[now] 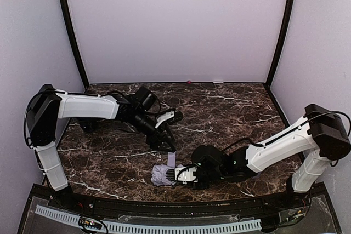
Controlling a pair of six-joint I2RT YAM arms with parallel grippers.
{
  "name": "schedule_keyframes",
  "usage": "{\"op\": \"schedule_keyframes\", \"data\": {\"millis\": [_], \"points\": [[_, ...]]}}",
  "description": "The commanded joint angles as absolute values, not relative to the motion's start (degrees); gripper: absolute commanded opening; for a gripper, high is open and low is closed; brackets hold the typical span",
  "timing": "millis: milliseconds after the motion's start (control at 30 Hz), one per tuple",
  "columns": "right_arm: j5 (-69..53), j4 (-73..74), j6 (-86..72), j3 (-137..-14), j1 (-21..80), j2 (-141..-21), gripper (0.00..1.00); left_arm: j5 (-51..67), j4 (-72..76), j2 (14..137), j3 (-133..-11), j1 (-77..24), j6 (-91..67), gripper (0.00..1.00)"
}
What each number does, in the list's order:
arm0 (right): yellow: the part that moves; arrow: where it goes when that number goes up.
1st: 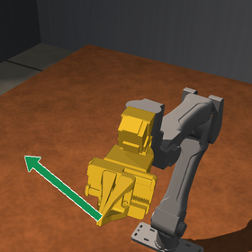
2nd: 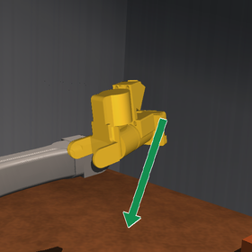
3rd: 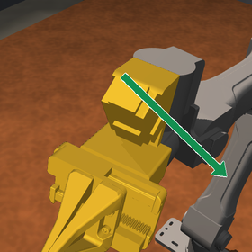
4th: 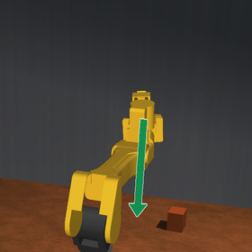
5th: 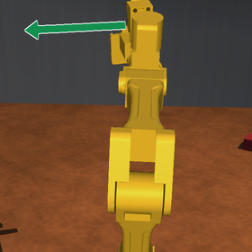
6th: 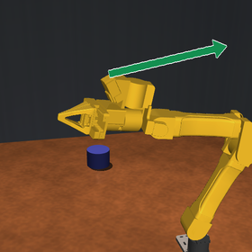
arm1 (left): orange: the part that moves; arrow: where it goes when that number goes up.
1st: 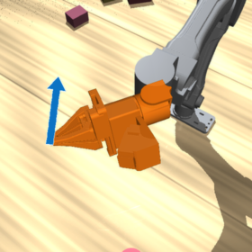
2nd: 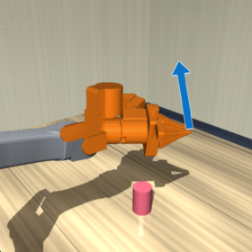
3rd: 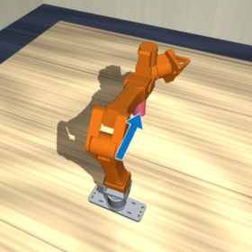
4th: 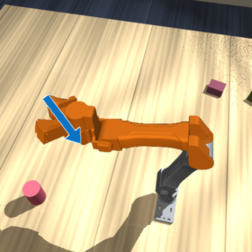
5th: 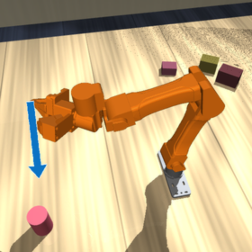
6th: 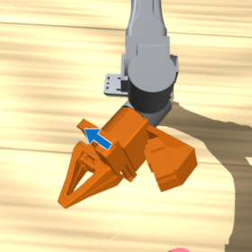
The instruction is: Put away the umbrella
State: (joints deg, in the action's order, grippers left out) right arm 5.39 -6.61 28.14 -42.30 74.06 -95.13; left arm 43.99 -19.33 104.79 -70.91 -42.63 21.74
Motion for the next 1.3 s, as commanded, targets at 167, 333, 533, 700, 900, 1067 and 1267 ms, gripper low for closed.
{"op": "schedule_keyframes", "data": {"millis": [167,333,533,700,900,1067,1267], "points": [[2.7,-1.8,24.3,-39.2,70.6,-95.7,0.07,38.9,-12.8,92.7,-60.2,-43.7,16.4,0.65],[0.9,-2.8,22.7,-39.1,68.1,-95.9,0.01,35.8,6.6,79.6,-42.7,-43.9,11.0,0.57],[-0.1,-4.6,18.8,-39.2,65.8,-93.0,0.00,28.0,10.6,77.9,-37.9,-50.9,16.1,0.45],[-3.8,-10.4,15.5,-37.4,62.8,-88.4,0.00,25.3,21.3,81.2,-35.2,-51.3,14.9,0.61],[-8.7,-16.3,9.4,-35.5,57.3,-84.6,0.00,21.6,29.5,77.7,-31.7,-51.3,16.4,0.63],[-10.8,-19.0,7.7,-34.7,53.4,-78.8,0.00,22.3,38.8,77.3,-27.4,-51.3,14.6,0.58],[-9.4,-11.4,12.3,-38.9,52.3,-71.3,0.00,27.2,42.9,80.6,-28.4,-49.5,14.7,0.66]]}}
